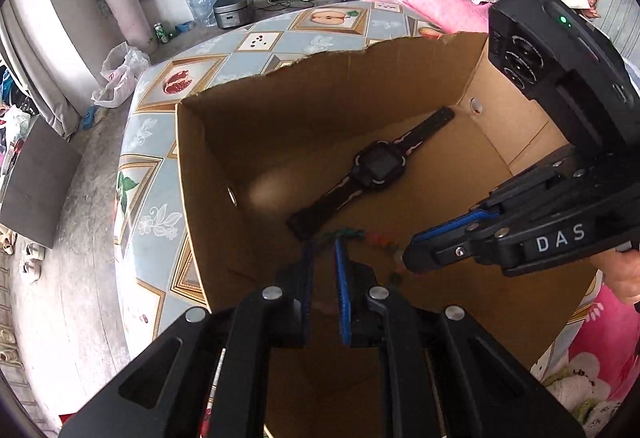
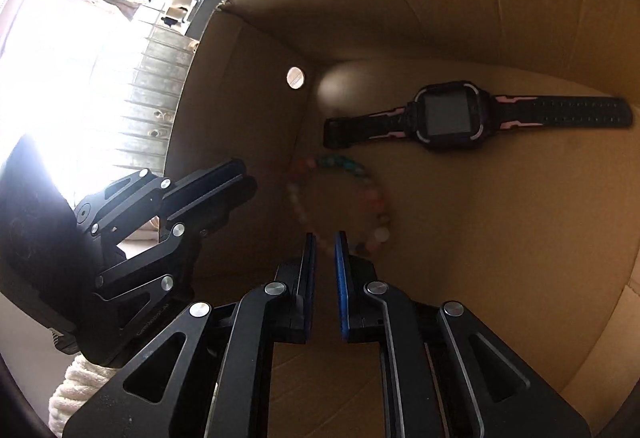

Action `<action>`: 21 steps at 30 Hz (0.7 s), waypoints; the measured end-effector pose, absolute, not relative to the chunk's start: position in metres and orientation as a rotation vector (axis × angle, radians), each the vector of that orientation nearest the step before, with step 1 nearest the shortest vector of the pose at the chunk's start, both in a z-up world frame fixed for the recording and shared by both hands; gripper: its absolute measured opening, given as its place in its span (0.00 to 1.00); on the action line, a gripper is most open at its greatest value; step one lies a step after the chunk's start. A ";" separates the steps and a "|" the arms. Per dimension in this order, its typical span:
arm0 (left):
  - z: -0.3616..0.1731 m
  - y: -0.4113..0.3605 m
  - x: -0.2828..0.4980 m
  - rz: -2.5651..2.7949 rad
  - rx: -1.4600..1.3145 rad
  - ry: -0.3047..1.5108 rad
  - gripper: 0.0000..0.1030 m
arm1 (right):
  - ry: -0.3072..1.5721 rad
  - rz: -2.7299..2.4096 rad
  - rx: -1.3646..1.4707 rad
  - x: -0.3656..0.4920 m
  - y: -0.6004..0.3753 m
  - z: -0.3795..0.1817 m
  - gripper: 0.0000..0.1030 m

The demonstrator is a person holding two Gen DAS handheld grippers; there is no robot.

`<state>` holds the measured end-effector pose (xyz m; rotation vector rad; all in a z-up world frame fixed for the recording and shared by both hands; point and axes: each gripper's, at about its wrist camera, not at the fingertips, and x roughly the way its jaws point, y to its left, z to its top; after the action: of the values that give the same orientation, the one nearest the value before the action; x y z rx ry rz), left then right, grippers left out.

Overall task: Organize jewelry
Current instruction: 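Lift the bead bracelet with the right tool and lower it into the box, then open the right tool to release the bracelet beside the watch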

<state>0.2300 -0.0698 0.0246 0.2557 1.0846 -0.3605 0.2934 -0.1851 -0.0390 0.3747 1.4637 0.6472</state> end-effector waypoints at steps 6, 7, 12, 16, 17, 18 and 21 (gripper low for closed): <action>0.042 -0.062 0.220 -0.352 0.223 1.029 0.34 | 1.414 0.642 0.387 0.286 -0.197 -0.030 0.16; 0.046 -0.059 0.216 -0.350 0.217 1.012 0.37 | 1.396 0.636 0.385 0.283 -0.200 -0.025 0.20; 0.073 -0.048 0.193 -0.323 0.195 0.897 0.61 | 1.235 0.636 0.394 0.257 -0.222 0.012 0.34; 0.090 -0.033 0.168 -0.301 0.157 0.811 0.76 | 1.020 0.658 0.409 0.221 -0.244 0.050 0.52; 0.092 -0.029 0.162 -0.293 0.147 0.797 0.79 | 0.974 0.660 0.410 0.211 -0.249 0.057 0.52; 0.091 -0.024 0.156 -0.276 0.133 0.786 0.80 | 0.918 0.655 0.404 0.198 -0.255 0.064 0.53; 0.085 -0.010 0.142 -0.244 0.091 0.792 0.81 | 0.808 0.625 0.396 0.163 -0.266 0.072 0.57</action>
<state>0.1422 -0.0103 0.0853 0.0913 0.7919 -0.2442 0.1626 -0.2655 0.0720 0.3960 0.8076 0.6248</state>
